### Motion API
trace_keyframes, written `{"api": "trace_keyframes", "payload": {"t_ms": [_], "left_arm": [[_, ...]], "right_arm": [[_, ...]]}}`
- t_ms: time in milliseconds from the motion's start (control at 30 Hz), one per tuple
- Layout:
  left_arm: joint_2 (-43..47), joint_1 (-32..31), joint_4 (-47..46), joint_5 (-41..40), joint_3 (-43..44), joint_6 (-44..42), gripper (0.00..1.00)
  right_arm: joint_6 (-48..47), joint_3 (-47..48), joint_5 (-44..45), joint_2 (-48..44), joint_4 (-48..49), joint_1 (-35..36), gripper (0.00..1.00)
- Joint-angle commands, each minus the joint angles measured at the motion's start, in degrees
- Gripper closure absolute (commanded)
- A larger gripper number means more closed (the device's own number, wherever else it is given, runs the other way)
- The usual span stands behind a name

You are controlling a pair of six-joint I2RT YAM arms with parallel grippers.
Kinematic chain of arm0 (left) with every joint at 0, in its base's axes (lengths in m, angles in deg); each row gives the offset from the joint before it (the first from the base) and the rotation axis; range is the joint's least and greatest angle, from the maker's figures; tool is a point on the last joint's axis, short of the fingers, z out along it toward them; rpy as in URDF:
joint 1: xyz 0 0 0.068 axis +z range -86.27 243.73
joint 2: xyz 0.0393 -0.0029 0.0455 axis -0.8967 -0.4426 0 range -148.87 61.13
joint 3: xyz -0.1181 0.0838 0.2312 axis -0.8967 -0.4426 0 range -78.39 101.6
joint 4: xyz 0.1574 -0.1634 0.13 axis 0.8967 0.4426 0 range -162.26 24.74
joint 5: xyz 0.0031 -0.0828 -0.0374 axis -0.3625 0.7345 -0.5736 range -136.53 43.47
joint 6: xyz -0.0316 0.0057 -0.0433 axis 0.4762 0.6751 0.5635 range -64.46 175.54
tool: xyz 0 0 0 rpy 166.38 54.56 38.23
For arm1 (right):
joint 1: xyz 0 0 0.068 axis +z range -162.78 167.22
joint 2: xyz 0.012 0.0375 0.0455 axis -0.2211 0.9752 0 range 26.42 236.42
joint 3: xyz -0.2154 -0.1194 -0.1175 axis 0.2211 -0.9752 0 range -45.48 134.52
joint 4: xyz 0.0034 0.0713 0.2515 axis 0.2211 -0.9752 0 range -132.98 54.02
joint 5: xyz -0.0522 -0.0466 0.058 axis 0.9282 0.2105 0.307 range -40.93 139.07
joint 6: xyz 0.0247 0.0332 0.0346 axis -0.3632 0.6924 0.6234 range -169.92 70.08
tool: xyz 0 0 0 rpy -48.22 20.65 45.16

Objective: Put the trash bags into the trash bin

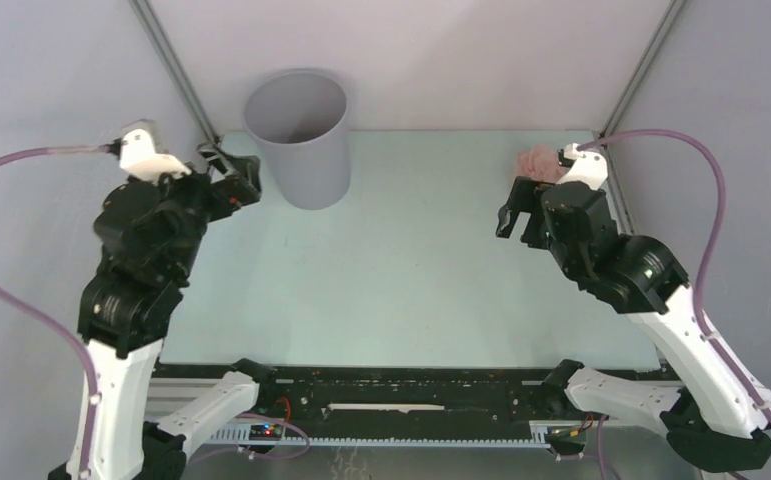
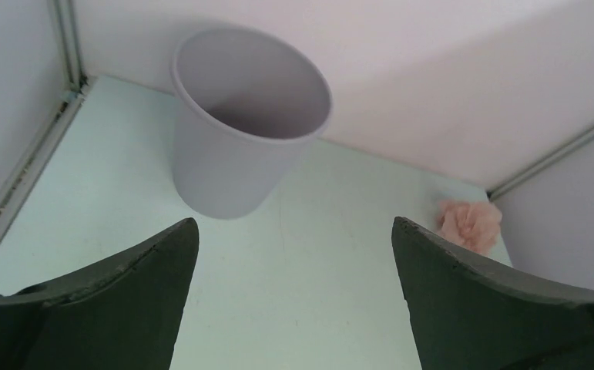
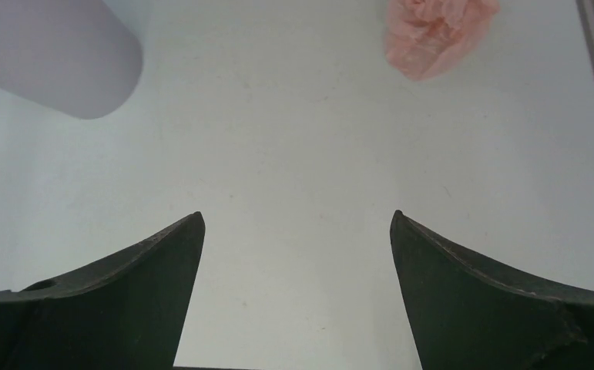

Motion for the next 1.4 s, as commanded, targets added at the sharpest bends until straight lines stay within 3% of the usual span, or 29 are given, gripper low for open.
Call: {"api": "trace_keyframes", "payload": {"t_ms": [0, 233, 600, 800, 1033, 1167, 1367], "left_arm": [[-3.61, -2.79, -3.76, 0.92, -2.45, 0.84, 0.0], [-7.59, -4.26, -6.31, 5.3, -4.9, 0.56, 0.0], [-10.74, -4.53, -10.07, 10.44, -8.02, -1.64, 0.0], [-11.84, -4.58, -10.18, 9.53, -6.62, -5.61, 0.0], [-13.78, -4.6, -10.19, 9.29, -4.73, -7.17, 0.0], [-14.78, -4.57, -10.49, 9.62, -4.26, -7.93, 0.0], [-16.23, -4.57, -11.46, 10.17, -3.81, -8.96, 0.0]], "right_arm": [[-0.57, -0.81, -0.12, 2.2, 1.55, -3.74, 0.01], [-3.52, -1.6, -12.11, 8.33, 5.89, -17.15, 0.0], [-4.31, -1.64, -15.85, 22.92, 15.01, -34.31, 0.0], [-2.73, 2.95, -23.26, 35.67, 17.36, -46.72, 0.05], [-3.22, 17.65, -41.53, 52.74, 17.43, -51.92, 0.09], [-2.46, 27.03, -44.32, 60.15, 14.14, -52.35, 0.11], [-1.37, 31.6, -45.14, 66.33, 15.61, -52.06, 0.14]]}}
